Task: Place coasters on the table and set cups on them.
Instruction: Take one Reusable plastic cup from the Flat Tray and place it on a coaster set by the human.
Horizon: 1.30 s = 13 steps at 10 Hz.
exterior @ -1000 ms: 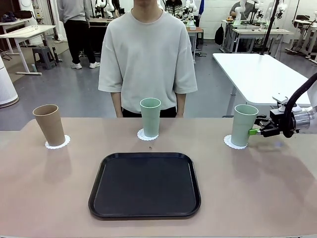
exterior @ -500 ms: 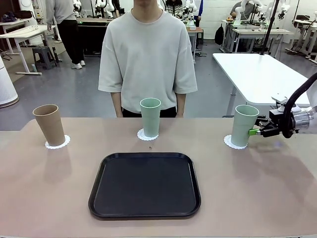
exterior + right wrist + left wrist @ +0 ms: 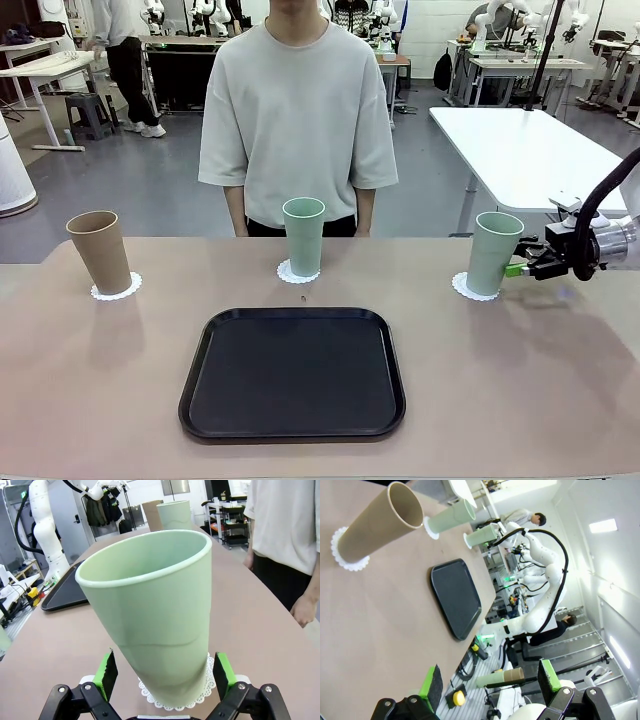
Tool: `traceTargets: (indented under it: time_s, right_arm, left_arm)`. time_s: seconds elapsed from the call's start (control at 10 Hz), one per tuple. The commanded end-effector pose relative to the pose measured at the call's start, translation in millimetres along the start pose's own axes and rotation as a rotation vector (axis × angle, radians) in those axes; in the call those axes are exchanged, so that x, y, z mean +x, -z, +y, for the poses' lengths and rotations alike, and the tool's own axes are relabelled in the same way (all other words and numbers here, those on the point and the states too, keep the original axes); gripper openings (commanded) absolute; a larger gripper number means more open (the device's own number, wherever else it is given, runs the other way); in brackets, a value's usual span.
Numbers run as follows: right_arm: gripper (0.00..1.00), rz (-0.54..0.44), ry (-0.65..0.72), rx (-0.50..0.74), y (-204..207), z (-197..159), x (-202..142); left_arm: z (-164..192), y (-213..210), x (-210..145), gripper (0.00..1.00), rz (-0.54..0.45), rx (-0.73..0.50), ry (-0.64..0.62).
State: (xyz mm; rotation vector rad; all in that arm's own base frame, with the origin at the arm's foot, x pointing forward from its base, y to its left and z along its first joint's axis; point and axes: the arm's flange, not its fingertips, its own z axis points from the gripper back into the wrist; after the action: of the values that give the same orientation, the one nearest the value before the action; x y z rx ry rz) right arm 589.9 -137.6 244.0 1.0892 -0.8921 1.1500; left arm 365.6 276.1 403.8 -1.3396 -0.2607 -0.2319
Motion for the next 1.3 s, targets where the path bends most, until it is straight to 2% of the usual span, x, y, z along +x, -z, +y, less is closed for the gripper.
traceTargets:
  time_s: [0.0, 0.3, 0.4, 0.5, 0.7, 1.0, 1.2]
  right_arm:
    - [1.00, 0.029, 0.018, -0.005, -10, 7, 3]
    - [1.00, 0.082, 0.050, -0.058, -29, 10, -3]
    - [1.00, 0.140, 0.065, -0.095, -38, 16, 0]
    - [1.00, 0.255, 0.078, -0.131, -45, 33, 16]
    - [1.00, 0.527, 0.054, -0.136, -46, 91, 84]
    - [1.00, 0.695, 0.091, -0.158, -21, 151, 171]
    - [1.00, 0.781, 0.226, -0.308, 9, 186, 227]
  left_arm:
    - [-3, 0, -2, 1.00, -0.004, 0.003, 0.002]
    - [-3, 0, -2, 1.00, -0.004, 0.003, 0.002]
    - [-3, 0, -2, 1.00, -0.004, 0.003, 0.002]
    - [-3, 0, -2, 1.00, -0.004, 0.003, 0.002]
    - [-3, 0, -2, 1.00, -0.004, 0.003, 0.002]
    - [-3, 0, -2, 1.00, -0.004, 0.003, 0.002]
    - [-3, 0, -2, 1.00, -0.004, 0.003, 0.002]
